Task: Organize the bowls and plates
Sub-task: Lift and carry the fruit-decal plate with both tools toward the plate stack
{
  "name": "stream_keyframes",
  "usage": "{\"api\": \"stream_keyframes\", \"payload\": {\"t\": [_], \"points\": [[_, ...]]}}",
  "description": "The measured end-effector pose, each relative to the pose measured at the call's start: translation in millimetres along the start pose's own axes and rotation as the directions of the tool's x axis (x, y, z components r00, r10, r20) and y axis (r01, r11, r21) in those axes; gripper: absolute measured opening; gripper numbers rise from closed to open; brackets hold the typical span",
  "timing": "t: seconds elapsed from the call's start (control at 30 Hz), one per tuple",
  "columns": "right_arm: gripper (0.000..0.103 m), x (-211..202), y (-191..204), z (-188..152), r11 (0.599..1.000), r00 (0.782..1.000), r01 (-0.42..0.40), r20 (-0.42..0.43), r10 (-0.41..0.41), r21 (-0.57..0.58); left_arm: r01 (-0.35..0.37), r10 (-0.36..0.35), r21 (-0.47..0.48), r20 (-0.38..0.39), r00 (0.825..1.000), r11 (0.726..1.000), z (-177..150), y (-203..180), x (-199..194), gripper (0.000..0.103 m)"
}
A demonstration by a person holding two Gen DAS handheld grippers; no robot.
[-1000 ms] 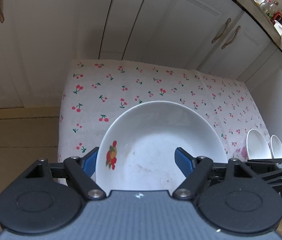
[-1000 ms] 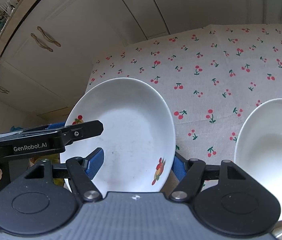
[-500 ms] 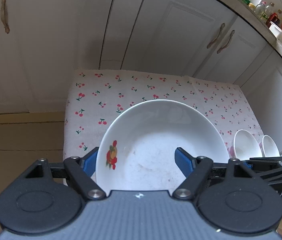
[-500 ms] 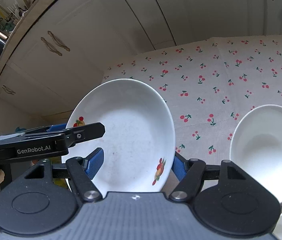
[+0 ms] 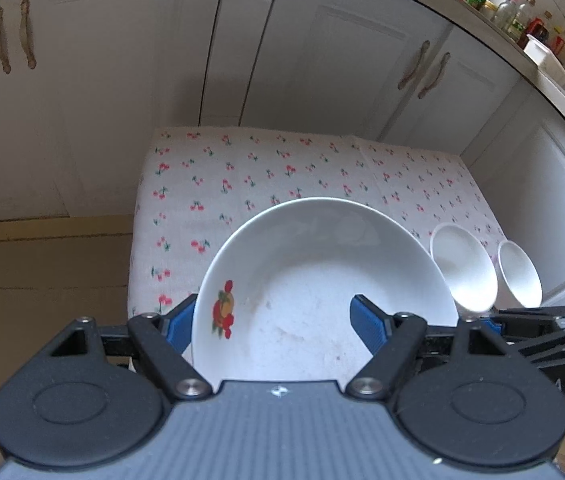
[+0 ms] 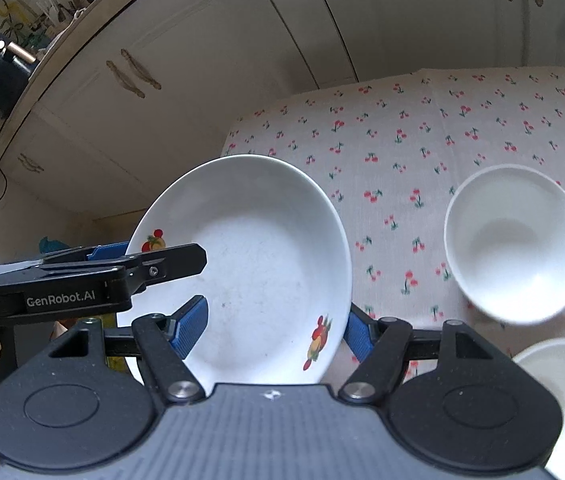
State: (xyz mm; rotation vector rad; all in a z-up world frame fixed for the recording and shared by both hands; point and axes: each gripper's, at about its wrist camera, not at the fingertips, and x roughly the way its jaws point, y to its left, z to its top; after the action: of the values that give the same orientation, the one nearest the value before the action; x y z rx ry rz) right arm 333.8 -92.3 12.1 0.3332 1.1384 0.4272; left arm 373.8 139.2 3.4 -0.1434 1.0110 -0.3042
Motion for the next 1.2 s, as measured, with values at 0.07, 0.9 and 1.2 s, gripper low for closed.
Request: {"api": "stream_keyframes", "payload": {"t": [0.07, 0.9, 1.2], "points": [[0.077, -3, 1, -9, 1.0, 1.0, 0.001, -0.007, -0.001, -0.006, 0.0, 0.0, -0.007, -0.001, 1.0, 1.0, -9, -1, -4, 0.078], [0.077, -10, 3, -88, 0.999, 0.997, 0.017, -0.074, -0.019, -0.027, -0.007, 0.006, -0.016, -0.081, 0.997, 1.0, -95, -11, -16, 0.078], [0.077, -7, 3, -97, 1.0, 0.995, 0.015, -0.096, -0.017, -0.027, -0.01, 0.008, -0.013, -0.094, 0.996, 1.0, -105, -11, -15, 0.078]]}}
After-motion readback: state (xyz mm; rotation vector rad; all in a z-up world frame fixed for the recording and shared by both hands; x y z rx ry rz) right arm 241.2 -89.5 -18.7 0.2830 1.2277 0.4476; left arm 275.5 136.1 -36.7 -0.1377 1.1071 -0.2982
